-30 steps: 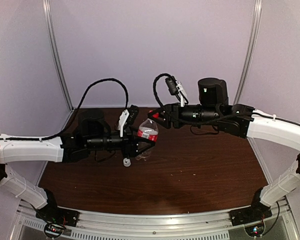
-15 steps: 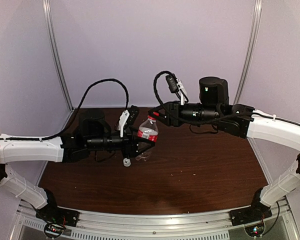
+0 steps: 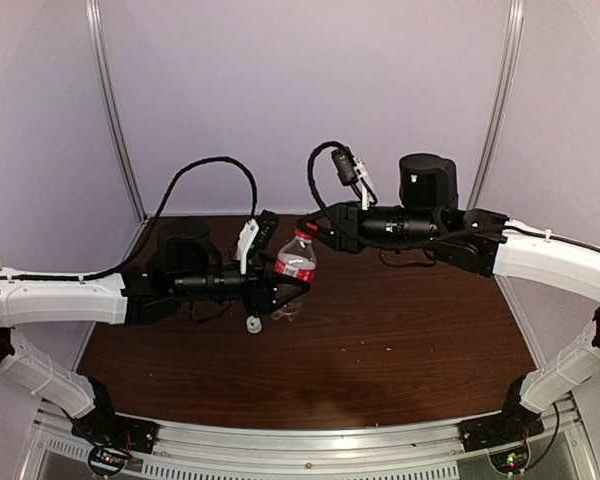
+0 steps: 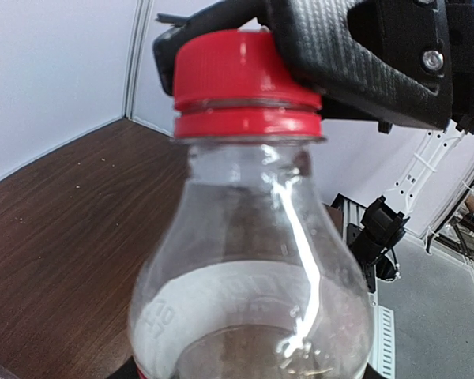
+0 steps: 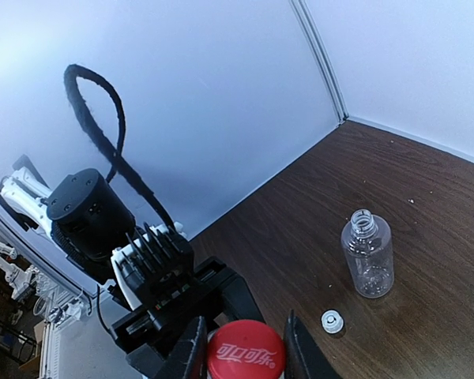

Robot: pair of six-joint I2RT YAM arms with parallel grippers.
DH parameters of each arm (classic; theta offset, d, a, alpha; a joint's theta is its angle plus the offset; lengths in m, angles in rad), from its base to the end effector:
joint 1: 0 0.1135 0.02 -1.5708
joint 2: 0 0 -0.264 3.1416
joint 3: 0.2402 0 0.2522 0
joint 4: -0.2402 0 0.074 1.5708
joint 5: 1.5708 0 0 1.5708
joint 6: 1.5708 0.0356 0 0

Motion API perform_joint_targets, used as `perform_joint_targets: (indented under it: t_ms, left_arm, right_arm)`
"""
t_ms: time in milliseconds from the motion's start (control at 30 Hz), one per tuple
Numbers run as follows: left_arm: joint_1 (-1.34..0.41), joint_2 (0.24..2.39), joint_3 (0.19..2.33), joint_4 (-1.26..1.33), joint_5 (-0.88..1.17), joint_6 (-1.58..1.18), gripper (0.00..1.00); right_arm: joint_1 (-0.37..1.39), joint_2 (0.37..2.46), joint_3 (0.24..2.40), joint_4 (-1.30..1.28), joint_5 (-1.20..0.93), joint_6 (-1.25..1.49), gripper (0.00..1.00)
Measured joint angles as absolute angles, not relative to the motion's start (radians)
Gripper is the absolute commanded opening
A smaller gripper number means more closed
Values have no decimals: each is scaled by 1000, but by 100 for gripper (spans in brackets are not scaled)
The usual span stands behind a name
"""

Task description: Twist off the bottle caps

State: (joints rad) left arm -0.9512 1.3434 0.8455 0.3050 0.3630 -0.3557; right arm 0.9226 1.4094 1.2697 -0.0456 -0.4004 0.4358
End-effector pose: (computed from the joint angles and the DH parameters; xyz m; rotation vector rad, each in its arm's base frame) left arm 0.1695 -0.2594 0.2859 0.8364 1.7415 -1.2348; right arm 0.1903 0.2742 0.3797 -0.7749 1.7817 1.3014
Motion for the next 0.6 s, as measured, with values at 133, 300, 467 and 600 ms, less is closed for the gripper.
perform_joint_targets:
  t_ms: [133, 300, 467, 600]
  left_arm:
    - [-951, 1343, 844, 316, 377, -356, 42]
    - [-944, 1341, 824, 374, 463, -361, 42]
    - [-935, 1340, 795, 453, 638, -385, 42]
    - [-935, 1336, 779, 516, 745, -413, 42]
  right_arm:
    - [907, 1409, 1258, -19, -451, 408, 9]
    - [875, 1409, 1256, 6, -612, 317, 10]
    - [856, 1413, 1274, -13, -816, 183, 11]
    - [847, 1430, 1309, -32, -965, 93, 15]
